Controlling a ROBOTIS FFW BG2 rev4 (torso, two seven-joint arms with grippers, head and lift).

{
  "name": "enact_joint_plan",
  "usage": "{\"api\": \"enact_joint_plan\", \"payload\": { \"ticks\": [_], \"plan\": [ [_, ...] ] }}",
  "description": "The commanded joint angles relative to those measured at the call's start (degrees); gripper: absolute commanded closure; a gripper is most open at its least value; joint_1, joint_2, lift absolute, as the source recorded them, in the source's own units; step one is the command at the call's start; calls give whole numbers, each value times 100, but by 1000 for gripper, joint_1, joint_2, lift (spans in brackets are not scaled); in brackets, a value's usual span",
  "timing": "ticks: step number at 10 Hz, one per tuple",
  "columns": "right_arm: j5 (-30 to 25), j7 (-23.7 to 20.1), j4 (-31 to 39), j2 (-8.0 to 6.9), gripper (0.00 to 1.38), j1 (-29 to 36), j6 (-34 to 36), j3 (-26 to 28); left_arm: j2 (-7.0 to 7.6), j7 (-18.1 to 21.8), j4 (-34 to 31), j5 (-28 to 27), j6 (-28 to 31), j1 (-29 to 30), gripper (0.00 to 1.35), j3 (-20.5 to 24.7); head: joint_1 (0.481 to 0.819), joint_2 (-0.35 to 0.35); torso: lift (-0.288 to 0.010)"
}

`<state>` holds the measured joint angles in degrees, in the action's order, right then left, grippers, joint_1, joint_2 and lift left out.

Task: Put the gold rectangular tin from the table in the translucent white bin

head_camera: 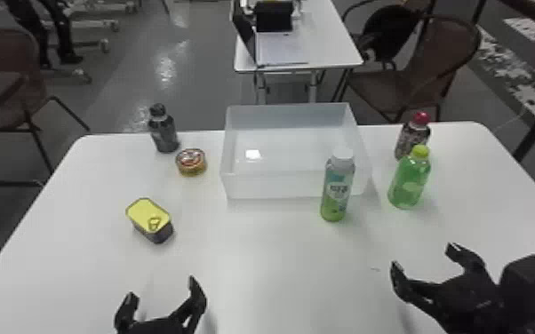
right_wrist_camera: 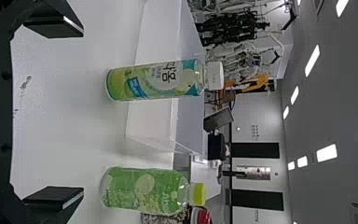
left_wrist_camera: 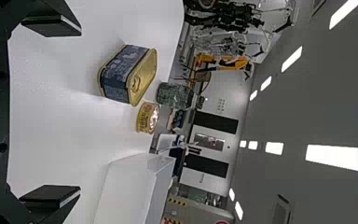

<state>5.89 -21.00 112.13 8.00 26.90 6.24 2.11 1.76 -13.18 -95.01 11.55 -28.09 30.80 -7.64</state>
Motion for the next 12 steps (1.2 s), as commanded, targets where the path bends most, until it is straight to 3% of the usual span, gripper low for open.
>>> {"api": "enact_joint_plan", "payload": {
  "ticks": [1, 3, 5, 6, 10, 12],
  "plan": [
    [-9, 0, 2, 0, 101, -1, 0, 0, 0, 0, 17, 14, 5, -13, 108, -1, 695, 62, -129],
    [27, 0, -7, 0, 101, -1, 0, 0, -9, 0, 140, 23, 93, -189, 108, -62, 695, 61, -129],
    [27, 0, -7, 0, 101, -36, 0, 0, -176, -9, 184, -83, 357, -435, 108, -27, 695, 52, -129],
    [18, 0, -7, -18, 102, -71, 0, 0, -191, -9, 325, -171, 348, -655, 108, -27, 695, 45, -129],
    [0, -9, -16, -88, 102, -159, 0, 0, -185, -1240, 457, -698, 919, -1261, 91, -273, 695, 48, -129],
    [-35, -79, -42, -202, 101, -177, 0, 0, 26, -1556, 852, -672, 963, -1701, 90, -396, 695, 51, -129]
  ]
}}
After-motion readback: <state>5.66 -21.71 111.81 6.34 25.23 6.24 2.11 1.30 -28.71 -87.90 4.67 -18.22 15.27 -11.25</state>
